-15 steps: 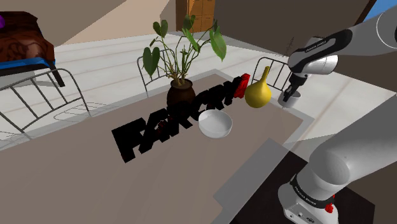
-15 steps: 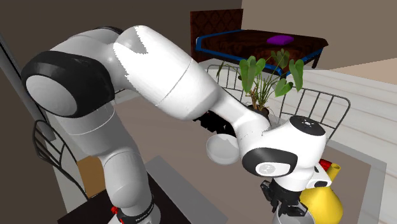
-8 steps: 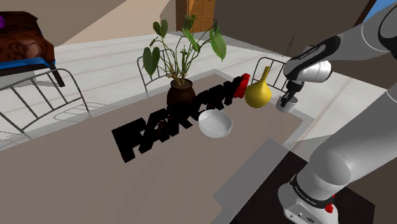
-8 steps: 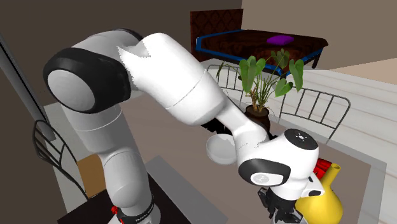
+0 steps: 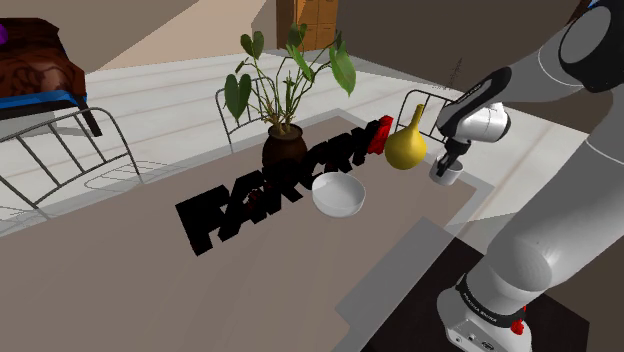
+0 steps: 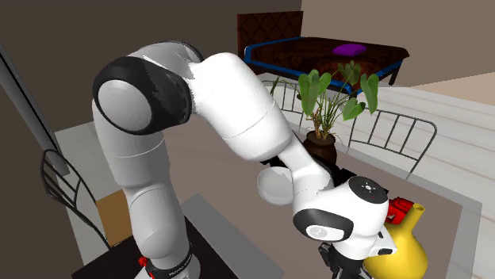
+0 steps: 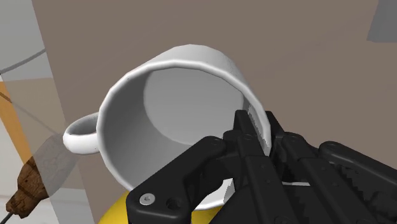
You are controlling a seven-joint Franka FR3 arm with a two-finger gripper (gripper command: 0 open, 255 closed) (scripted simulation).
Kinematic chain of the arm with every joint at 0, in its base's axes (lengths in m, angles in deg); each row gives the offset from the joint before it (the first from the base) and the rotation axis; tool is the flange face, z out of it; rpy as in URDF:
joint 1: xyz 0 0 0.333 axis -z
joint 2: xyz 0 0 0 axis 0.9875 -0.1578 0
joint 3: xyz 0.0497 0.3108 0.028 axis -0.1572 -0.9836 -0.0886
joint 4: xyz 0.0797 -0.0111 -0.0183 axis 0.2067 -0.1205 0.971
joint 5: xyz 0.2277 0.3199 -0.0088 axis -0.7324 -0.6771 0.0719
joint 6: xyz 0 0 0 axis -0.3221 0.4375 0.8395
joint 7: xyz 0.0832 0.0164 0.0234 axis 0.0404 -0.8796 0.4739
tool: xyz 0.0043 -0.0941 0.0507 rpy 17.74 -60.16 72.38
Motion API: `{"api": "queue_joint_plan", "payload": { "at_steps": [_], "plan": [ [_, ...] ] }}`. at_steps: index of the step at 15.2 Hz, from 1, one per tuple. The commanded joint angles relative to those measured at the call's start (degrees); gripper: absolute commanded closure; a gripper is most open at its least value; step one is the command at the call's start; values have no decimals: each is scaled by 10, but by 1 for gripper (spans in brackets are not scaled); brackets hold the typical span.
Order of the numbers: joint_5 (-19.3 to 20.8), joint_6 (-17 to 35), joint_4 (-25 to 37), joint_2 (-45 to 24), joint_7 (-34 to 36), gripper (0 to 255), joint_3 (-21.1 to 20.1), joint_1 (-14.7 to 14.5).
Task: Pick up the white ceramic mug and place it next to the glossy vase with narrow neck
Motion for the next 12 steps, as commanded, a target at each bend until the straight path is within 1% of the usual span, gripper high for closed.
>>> {"api": "queue_joint_plan", "payload": {
  "at_steps": [1,5,9,12],
  "plan": [
    [-24,17,-2,-19,-17,255,-3,0],
    [-76,47,-4,-56,-54,255,-17,7],
    [-128,72,-2,-92,-92,255,-40,21],
    [-128,72,-2,-92,-92,255,-40,21]
  ]
}}
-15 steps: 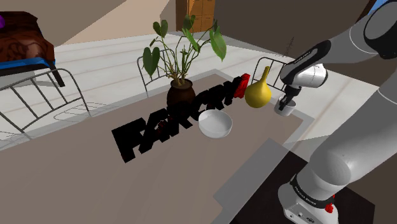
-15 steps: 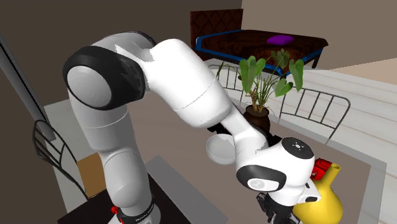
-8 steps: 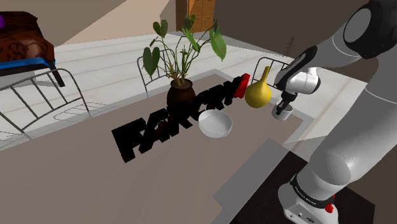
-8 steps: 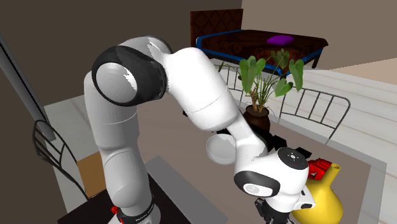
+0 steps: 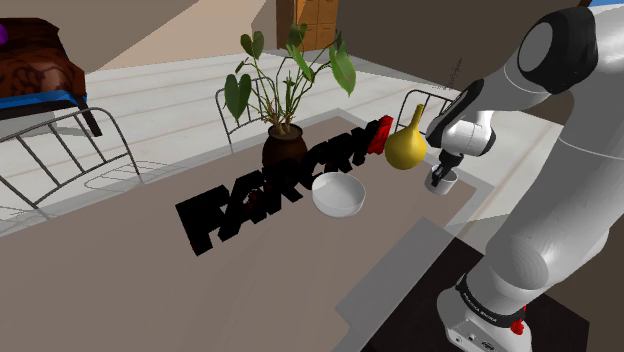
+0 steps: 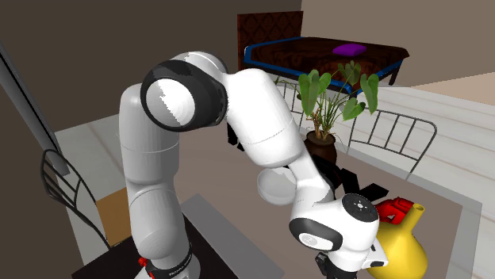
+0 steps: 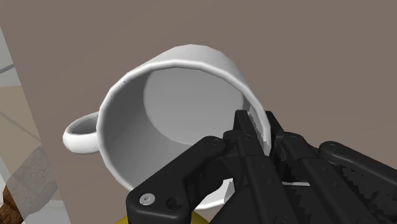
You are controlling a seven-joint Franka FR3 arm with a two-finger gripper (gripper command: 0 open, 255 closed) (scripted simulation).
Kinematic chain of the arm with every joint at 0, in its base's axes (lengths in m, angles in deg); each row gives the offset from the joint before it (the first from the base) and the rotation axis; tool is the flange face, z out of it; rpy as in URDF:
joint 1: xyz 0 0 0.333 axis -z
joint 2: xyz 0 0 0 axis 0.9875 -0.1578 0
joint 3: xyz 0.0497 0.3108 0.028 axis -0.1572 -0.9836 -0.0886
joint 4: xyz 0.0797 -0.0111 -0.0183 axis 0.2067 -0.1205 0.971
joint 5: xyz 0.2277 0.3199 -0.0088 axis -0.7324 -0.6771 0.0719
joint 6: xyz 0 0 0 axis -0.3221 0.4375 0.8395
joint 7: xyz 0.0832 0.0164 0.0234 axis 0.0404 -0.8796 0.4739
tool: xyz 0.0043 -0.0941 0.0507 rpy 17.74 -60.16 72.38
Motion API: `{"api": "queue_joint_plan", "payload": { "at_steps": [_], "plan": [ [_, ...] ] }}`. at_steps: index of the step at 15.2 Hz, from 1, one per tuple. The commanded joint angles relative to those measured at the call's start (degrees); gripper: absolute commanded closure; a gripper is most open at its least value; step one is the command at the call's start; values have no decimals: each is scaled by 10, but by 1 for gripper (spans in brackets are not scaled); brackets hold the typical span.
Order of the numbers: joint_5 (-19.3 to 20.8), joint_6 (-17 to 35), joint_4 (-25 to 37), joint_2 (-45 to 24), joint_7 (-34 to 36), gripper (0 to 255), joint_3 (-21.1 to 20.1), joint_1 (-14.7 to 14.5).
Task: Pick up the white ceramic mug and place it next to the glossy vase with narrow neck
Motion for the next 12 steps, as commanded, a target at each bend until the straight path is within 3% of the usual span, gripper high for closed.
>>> {"api": "queue_joint_plan", "payload": {
  "at_steps": [1,4,5,10,12],
  "plan": [
    [-2,1,0,-1,-1,255,-1,1],
    [-2,1,0,-1,-1,255,-1,1],
    [-2,1,0,-1,-1,0,-1,1],
    [-1,1,0,-1,-1,0,-1,0],
    [69,-33,-5,48,49,0,34,-23]
  ]
}}
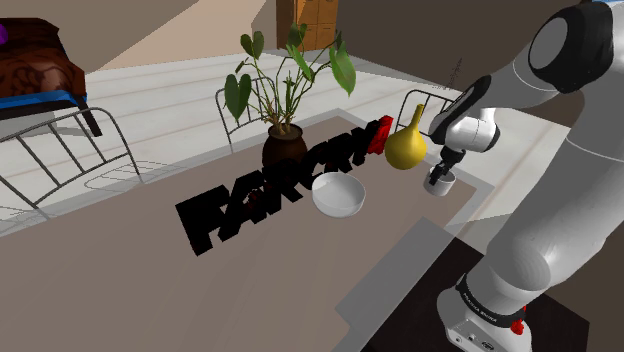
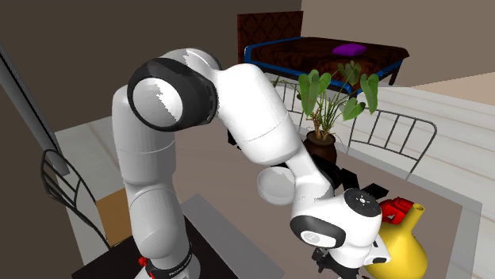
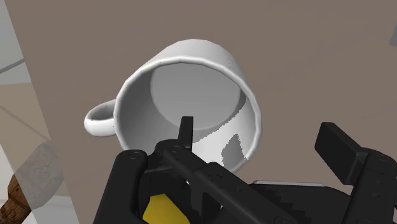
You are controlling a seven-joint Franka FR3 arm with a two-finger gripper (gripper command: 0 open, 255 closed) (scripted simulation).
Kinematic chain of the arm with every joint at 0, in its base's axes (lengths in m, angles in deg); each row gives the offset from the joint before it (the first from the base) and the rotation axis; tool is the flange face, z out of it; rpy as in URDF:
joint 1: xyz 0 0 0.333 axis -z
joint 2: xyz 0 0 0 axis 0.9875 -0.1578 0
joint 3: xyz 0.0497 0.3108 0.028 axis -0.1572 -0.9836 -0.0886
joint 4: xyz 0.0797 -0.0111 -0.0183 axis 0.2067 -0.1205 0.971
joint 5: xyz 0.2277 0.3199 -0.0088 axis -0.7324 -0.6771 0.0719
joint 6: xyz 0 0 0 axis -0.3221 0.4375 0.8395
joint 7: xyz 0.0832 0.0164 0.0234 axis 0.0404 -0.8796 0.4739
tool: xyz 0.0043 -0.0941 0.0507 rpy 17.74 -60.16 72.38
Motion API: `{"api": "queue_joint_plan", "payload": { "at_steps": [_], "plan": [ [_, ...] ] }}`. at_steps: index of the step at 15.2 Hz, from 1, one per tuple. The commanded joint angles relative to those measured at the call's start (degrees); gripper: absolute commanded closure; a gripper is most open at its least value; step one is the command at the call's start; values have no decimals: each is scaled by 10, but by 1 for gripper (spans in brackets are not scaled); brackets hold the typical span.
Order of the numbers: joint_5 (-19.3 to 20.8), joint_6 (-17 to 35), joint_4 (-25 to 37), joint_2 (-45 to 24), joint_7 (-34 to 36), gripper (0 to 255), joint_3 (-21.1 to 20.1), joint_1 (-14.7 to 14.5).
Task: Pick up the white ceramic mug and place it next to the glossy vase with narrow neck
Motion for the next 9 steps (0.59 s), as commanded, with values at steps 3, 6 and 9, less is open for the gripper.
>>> {"api": "queue_joint_plan", "payload": {
  "at_steps": [3,6,9],
  "plan": [
    [92,-46,-4,66,65,0,29,-16],
    [92,-46,-4,66,65,0,27,-14],
    [92,-46,-4,66,65,0,27,-14]
  ]
}}
